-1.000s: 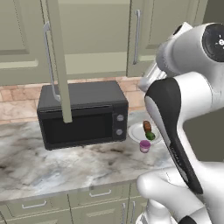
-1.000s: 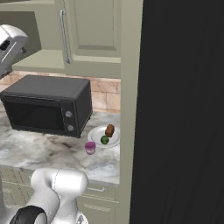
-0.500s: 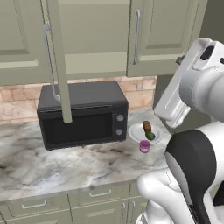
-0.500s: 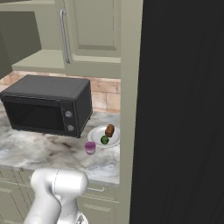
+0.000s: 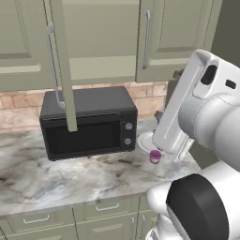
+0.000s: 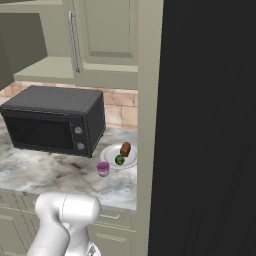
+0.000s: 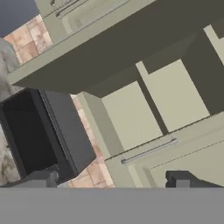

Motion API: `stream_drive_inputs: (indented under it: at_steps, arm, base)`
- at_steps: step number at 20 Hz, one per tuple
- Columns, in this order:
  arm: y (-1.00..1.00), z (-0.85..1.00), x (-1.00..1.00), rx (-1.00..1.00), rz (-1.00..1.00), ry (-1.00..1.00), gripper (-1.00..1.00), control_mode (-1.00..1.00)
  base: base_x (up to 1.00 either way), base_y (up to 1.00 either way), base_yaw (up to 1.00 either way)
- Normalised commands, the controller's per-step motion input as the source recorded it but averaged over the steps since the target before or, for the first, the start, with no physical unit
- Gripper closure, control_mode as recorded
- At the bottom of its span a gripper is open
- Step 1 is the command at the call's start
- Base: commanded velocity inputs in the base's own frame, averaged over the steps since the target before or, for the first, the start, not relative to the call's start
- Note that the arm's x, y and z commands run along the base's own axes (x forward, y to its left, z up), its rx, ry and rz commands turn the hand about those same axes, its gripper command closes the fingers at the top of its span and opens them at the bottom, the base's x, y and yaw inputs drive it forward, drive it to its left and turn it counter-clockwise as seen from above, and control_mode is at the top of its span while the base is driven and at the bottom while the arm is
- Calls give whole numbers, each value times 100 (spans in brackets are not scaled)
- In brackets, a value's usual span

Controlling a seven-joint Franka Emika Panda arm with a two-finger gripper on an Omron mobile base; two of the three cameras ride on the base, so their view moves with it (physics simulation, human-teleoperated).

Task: Pick the avocado and bread from the counter and place them on the plate. Then pick the jam from the cabinet and place it next to the plate. Lastly close the cabinet door.

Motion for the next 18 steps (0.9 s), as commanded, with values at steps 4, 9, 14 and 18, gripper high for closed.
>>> stream_drive_inputs:
  at_steps: [4,9,14,18]
  arm:
    - [47,7,-39,-7,1,0,-100,-100]
    - [43,-3,-23,-7,2,0,-100,-100]
    - [69,-53,5,-7,4,2,-100,-100]
    - [67,-59,24,-5,3,2,-100,-100]
  base:
    - [0,0,0]
    - [0,0,0]
    - [0,0,0]
    - [0,0,0]
